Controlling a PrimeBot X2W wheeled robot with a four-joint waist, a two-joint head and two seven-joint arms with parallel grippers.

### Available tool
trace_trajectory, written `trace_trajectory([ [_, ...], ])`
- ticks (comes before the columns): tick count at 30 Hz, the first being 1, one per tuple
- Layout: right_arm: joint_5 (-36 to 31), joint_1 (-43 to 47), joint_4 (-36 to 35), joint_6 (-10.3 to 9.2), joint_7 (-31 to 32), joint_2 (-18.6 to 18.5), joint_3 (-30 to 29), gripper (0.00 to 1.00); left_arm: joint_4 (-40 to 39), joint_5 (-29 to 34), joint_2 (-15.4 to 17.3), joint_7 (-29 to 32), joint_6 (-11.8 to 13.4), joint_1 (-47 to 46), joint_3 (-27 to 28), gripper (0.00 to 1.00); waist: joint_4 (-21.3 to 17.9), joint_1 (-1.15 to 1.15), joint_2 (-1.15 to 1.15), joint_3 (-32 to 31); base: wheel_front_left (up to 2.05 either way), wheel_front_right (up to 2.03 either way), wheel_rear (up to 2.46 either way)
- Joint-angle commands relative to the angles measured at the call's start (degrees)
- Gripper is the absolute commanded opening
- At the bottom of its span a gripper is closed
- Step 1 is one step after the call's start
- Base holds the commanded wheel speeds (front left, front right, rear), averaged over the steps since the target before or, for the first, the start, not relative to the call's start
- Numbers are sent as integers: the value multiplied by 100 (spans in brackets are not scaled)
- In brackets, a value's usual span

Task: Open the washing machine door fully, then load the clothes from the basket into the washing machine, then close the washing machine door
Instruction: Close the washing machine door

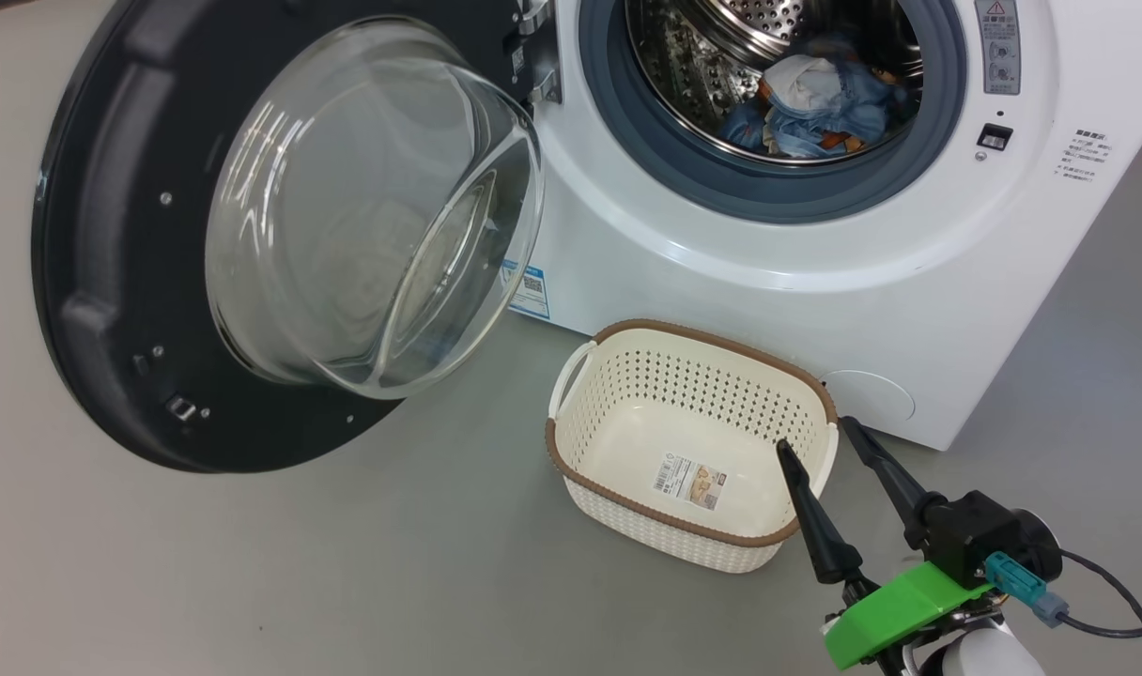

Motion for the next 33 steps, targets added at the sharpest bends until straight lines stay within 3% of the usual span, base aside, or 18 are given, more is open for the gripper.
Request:
trace_trajectory([
  [1, 54, -39, -159, 9, -27, 27, 125, 100, -77, -64, 125, -29, -91, -289, 230, 0, -6, 0, 0, -5, 0, 0, 0],
  [5, 65, 25, -174, 9, -27, 38, 83, 100, 266, -524, 392, 65, -392, -737, 388, 0, -36, 0, 0, -35, 0, 0, 0],
  [15, 56, 263, -268, 9, -27, 76, -118, 100, 1435, -1520, 1296, 796, -649, -1872, 609, 0, -161, 0, 0, -169, 0, 0, 0],
  [22, 17, 490, -374, 9, -27, 109, -289, 100, 2192, -2245, 1731, 1414, -706, -2693, 691, 0, -251, 0, 0, -226, 0, 0, 0],
  [33, -40, 521, -464, 9, -27, 68, -318, 100, 3218, -3202, 2179, 2197, -530, -3659, 1058, 0, -558, 0, 0, -17, 0, 0, 0],
])
